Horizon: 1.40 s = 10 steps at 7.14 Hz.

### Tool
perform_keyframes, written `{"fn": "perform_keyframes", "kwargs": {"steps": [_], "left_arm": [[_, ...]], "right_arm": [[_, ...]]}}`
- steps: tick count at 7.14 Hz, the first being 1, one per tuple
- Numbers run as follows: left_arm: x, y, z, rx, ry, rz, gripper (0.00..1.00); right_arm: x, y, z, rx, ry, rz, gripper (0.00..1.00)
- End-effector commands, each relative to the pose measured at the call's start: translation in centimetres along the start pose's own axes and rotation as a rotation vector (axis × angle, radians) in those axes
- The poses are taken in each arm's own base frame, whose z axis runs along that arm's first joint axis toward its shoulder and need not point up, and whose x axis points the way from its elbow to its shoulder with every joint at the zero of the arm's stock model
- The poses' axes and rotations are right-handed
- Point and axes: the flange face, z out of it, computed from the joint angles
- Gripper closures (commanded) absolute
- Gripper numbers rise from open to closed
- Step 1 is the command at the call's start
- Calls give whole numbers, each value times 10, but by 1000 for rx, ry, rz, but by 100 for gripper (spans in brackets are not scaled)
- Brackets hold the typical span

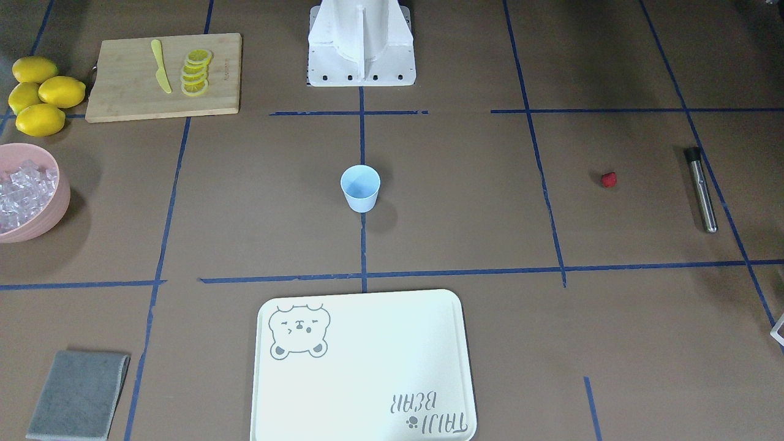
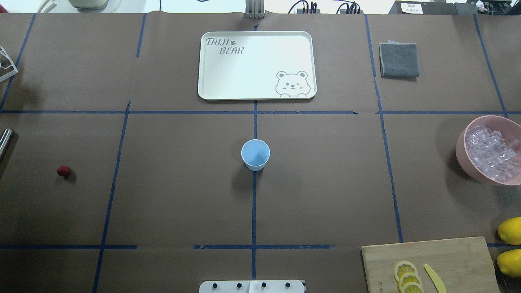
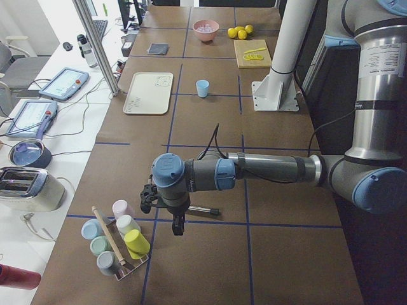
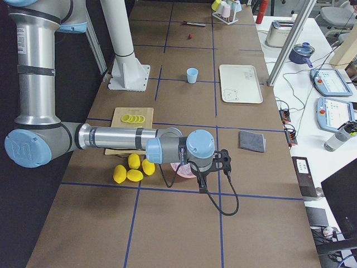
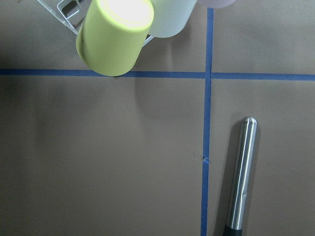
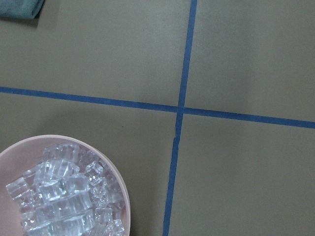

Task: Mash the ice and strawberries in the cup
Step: 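Lower the right gripper toward the pink bowl of ice cubes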

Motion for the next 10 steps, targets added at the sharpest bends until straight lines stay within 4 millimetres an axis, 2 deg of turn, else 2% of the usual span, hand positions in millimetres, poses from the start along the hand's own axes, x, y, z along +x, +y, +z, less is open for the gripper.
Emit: {"fn": "perform_keyframes", "kwargs": {"steps": [1, 7, 8, 10], "left_arm": [[0, 0, 0, 1, 2, -2, 0], [4, -1, -3, 8, 2, 3, 0], [5, -1, -5, 10, 2, 4, 0], [5, -1, -5, 11, 3, 5, 0]], "right_arm": [[0, -3, -2, 4, 16, -6, 0], [-2, -2, 1, -2, 7, 0, 0], [-11, -4, 9, -17, 9, -17, 1], [-57, -10, 19, -39, 35, -118, 2]]}}
